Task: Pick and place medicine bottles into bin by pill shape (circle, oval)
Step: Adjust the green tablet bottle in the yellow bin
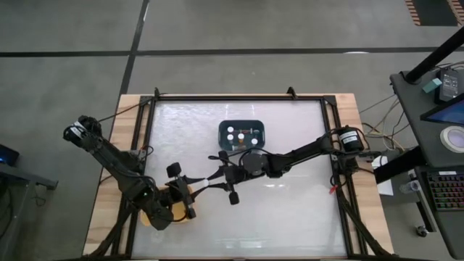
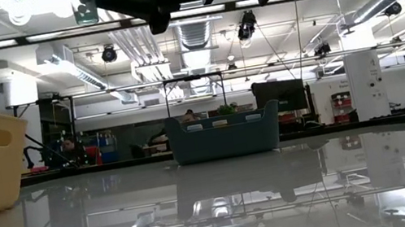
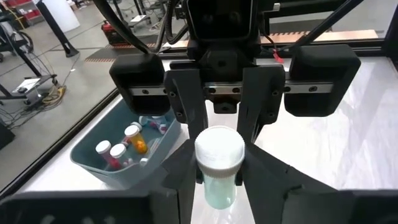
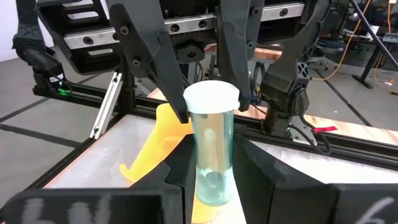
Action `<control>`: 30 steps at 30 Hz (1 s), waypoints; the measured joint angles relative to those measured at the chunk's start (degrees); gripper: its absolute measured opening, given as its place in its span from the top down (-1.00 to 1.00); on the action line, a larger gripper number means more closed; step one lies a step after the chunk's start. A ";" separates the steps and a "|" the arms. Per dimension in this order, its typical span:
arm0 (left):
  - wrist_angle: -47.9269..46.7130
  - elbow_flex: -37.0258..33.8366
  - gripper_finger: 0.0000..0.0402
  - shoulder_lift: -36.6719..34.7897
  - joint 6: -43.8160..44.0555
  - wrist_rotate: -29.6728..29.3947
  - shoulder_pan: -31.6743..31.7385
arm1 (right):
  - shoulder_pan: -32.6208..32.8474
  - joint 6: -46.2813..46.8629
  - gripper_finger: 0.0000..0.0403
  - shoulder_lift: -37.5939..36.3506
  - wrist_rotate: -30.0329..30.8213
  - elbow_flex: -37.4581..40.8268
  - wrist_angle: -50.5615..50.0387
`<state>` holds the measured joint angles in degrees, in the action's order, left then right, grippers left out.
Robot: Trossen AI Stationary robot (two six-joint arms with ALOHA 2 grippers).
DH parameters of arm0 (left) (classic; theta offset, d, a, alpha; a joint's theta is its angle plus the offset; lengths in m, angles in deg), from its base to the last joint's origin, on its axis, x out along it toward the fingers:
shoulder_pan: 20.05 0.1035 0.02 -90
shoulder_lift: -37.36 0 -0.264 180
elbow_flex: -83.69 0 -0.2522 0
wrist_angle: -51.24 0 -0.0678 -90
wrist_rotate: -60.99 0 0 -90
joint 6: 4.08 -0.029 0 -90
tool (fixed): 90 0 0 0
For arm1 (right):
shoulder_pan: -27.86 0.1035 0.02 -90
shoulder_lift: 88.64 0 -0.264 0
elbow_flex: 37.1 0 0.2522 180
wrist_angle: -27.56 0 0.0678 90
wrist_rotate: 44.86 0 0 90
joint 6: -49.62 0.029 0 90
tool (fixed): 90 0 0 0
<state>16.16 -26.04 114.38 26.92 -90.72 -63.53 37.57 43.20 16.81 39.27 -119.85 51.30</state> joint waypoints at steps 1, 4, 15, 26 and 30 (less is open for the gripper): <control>0.00 0.00 0.53 0.00 0.00 0.00 0.00 | 0.00 0.00 0.59 0.00 0.00 0.00 0.00; 0.00 0.00 0.52 0.00 0.02 0.00 0.00 | 0.00 -0.03 0.54 0.00 -0.08 0.00 0.00; -5.16 0.16 0.52 -0.73 9.02 1.86 -6.65 | -0.20 5.35 0.00 -2.53 -0.13 0.07 -8.78; -29.80 -2.13 0.51 0.58 44.46 17.79 -15.15 | -0.22 6.91 -0.13 -4.71 -0.13 1.83 -13.79; -27.52 -6.06 0.51 2.22 46.73 17.91 -15.40 | -0.22 6.96 -0.13 -4.94 -0.13 2.16 -13.73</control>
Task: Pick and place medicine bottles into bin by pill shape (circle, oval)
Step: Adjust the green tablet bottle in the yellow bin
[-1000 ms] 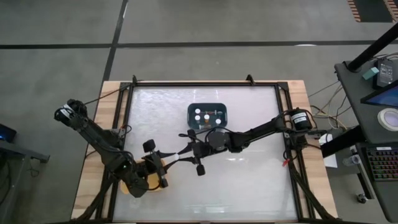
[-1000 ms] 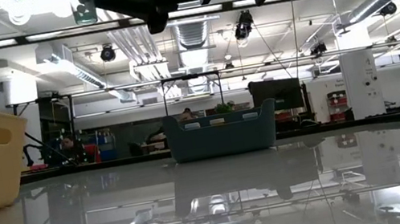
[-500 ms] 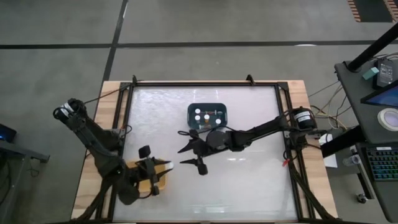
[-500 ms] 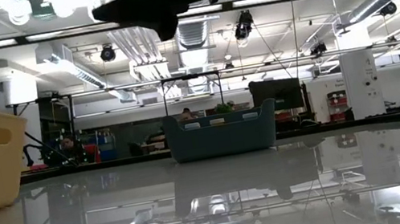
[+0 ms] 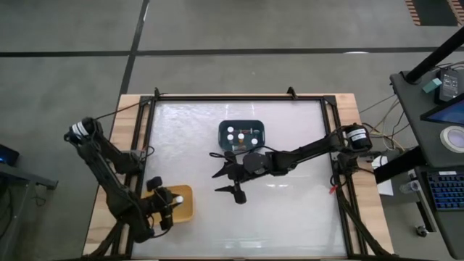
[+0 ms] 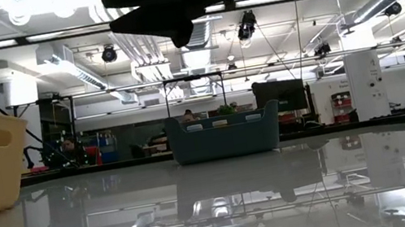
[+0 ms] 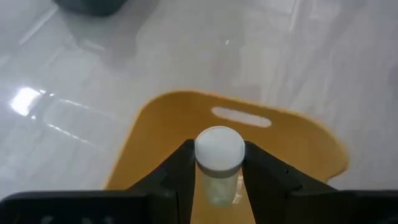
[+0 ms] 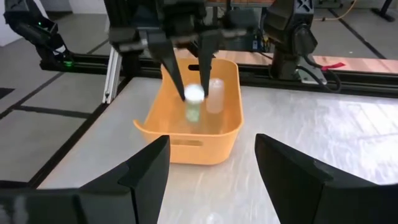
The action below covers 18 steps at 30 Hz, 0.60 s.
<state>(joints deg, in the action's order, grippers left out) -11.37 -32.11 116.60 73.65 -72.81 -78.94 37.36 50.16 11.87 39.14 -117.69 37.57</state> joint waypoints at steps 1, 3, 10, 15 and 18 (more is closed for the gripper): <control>1.40 -0.87 0.51 0.48 0.00 -0.01 0.02 | 0.00 0.19 -0.14 -0.02 0.00 0.02 0.02; 2.99 -2.08 0.51 1.46 0.00 -0.03 0.02 | 0.00 0.45 -0.13 -0.02 0.00 0.07 0.08; 3.34 -3.42 0.51 5.96 -0.02 -1.24 0.04 | 0.00 0.53 -0.13 -0.02 0.00 0.17 0.38; 3.39 -3.70 0.51 7.89 -0.04 -3.53 0.04 | -0.02 0.54 -0.14 -0.02 0.02 0.19 0.66; 3.31 -4.12 0.51 8.38 -0.04 -4.13 0.04 | -0.02 0.64 -0.13 -0.02 0.02 0.20 1.09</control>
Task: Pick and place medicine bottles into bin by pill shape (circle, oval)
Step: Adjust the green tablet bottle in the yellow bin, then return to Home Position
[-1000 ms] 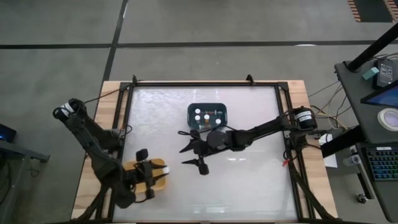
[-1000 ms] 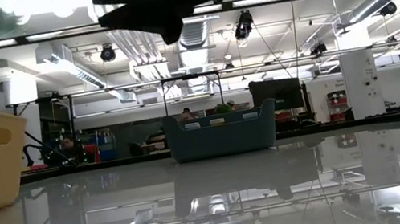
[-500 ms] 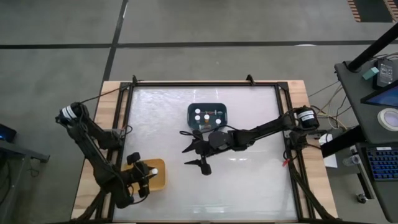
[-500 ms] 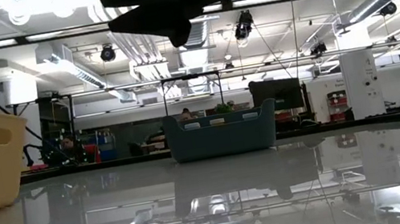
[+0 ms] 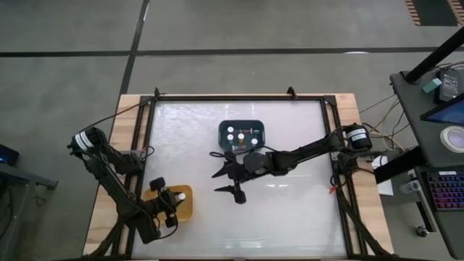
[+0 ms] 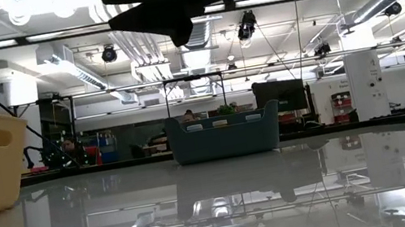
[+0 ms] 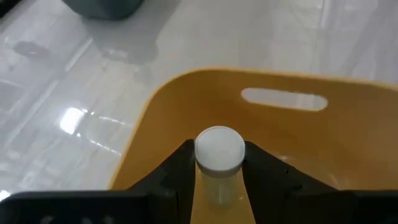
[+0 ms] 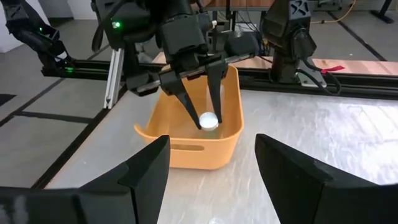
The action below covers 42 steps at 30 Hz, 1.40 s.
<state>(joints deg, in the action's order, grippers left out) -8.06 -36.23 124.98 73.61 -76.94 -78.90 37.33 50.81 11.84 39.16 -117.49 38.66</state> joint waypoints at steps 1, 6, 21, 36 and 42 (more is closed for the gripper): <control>0.10 -0.04 0.51 0.00 0.01 -0.38 -0.02 | 0.00 0.41 -0.13 0.00 0.02 0.00 0.11; 0.10 -0.24 0.51 0.00 0.02 -0.95 -0.02 | 0.00 0.50 -0.13 -0.02 0.03 0.00 0.72; -1.04 1.07 0.11 -1.36 -3.12 2.65 -0.04 | 0.44 -0.14 -0.12 -1.01 0.20 0.67 -0.37; 2.86 12.48 0.28 -15.23 -34.94 -1.98 7.03 | 3.13 -7.16 -0.12 -31.41 10.01 29.76 0.74; 32.96 6.50 0.71 -23.19 -81.83 21.28 22.17 | 2.17 -11.18 -0.12 -45.65 12.56 41.97 4.86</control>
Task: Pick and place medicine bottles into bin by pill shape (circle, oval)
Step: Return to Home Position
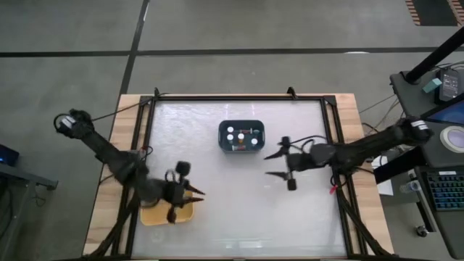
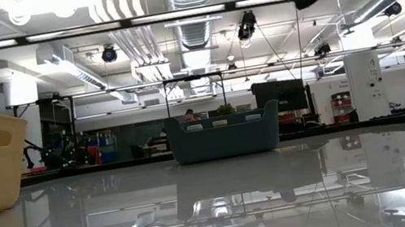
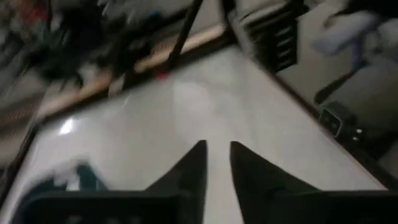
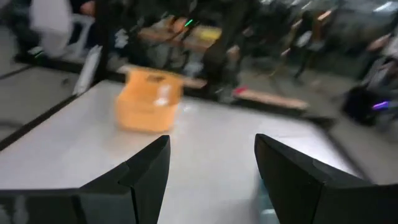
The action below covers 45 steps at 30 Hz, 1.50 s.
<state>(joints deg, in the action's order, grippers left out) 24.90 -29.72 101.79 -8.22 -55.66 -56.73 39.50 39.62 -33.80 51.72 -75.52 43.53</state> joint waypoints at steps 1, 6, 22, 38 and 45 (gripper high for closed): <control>2.77 -1.56 0.79 -1.60 -4.31 4.88 3.09 | -0.60 -1.09 -0.12 -2.10 0.80 1.57 1.18; 6.36 -9.43 0.97 -10.56 -11.37 14.27 17.42 | -5.16 -4.19 -0.12 -13.32 0.99 7.95 3.98; 8.08 -27.84 1.00 -40.33 -12.67 10.69 24.63 | -11.61 -6.15 -0.12 -39.67 -1.02 16.08 -10.28; 21.49 -50.09 1.00 -63.39 -7.21 8.19 24.63 | -11.65 -5.82 -0.12 -54.70 -2.11 23.93 -9.88; 19.39 -52.36 1.00 -60.58 -7.45 6.76 24.61 | -11.65 0.61 -0.12 -54.06 -7.07 23.93 -9.74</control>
<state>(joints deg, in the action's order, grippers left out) 44.29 -82.08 41.21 -15.67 -48.89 -32.12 27.85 40.23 -87.87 44.65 -51.59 33.79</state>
